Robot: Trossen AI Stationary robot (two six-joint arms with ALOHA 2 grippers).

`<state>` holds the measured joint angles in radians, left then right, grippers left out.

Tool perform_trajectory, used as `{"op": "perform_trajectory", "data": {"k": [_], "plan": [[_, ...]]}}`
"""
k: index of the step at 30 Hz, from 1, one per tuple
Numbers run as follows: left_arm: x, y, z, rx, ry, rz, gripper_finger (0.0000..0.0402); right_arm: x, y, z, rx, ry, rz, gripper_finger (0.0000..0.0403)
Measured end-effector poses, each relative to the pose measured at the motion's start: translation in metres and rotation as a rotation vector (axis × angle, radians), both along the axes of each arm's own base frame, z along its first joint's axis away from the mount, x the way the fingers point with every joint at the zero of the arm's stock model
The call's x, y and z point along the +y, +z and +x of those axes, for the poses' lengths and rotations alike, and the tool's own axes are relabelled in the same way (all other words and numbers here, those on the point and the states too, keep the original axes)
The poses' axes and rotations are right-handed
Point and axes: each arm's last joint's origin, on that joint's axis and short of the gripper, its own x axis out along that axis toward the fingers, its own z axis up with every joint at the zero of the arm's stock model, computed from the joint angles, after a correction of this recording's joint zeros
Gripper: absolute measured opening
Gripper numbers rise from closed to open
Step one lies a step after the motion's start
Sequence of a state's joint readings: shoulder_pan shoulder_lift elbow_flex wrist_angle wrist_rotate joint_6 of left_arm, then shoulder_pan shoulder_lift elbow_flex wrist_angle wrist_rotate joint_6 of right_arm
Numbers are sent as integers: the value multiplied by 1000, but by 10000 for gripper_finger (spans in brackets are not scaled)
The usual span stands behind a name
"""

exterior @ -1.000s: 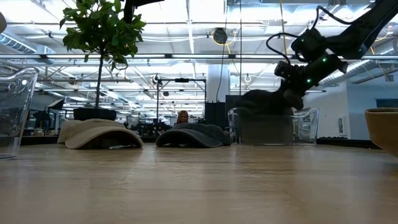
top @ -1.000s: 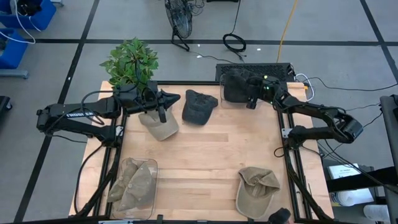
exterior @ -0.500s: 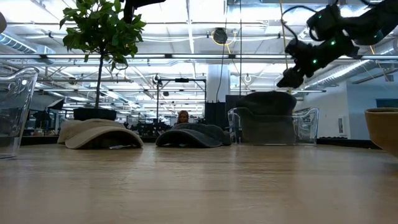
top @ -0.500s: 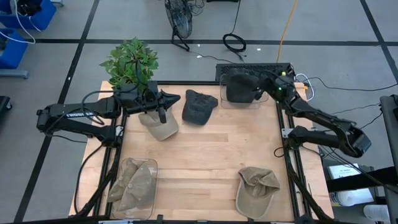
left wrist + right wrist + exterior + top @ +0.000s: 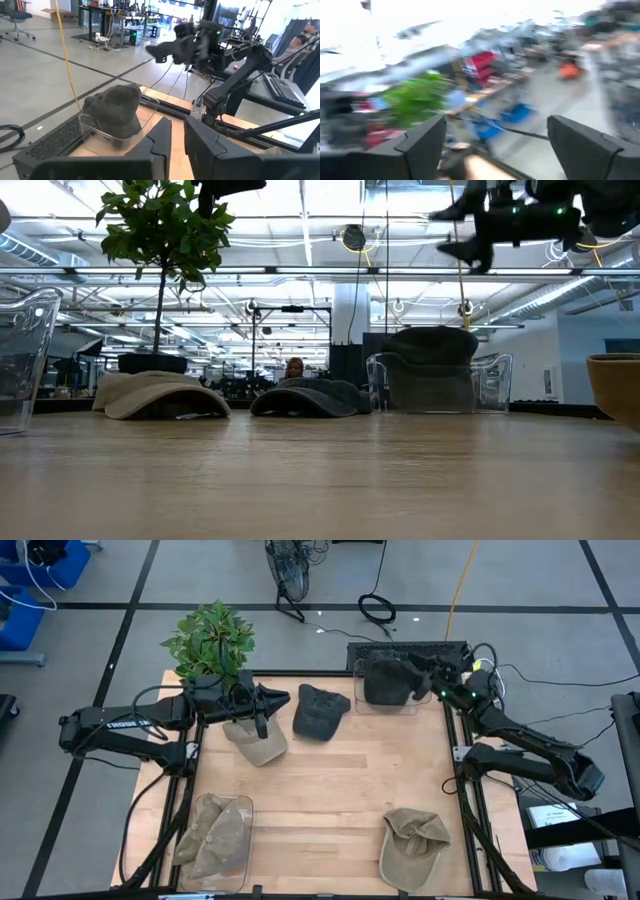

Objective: Pick & Place hat
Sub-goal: Put the brown cap into the bottom transparent bin

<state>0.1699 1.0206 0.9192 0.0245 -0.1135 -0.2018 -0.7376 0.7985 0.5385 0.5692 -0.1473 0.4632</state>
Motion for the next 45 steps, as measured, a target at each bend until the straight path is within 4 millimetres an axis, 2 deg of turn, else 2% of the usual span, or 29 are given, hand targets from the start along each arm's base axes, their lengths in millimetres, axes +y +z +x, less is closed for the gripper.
{"op": "perform_trajectory", "data": {"k": [4,13,15,19,22,29,35,40,45], "plan": [[-1,-2,0,29,-19,15,92,23,3,16,0,106,-71,261],[-5,-21,-3,215,-131,-83,223,76,-10,60,158,298,-108,39],[-5,-25,-4,251,-132,-82,254,85,-8,70,175,317,-117,10],[-4,-35,-10,368,-58,-102,303,99,-9,88,225,312,-78,17],[-3,-46,-19,492,59,-163,317,108,-13,98,260,318,-68,12],[-5,-74,-48,800,304,-446,304,124,-30,113,303,360,25,5],[2,-83,-71,968,509,-594,289,127,-37,118,313,374,55,1],[10,-88,-74,1019,548,-656,285,127,-34,119,279,373,49,1],[5,-90,-72,1018,545,-744,284,127,-33,119,271,373,46,1]]}}
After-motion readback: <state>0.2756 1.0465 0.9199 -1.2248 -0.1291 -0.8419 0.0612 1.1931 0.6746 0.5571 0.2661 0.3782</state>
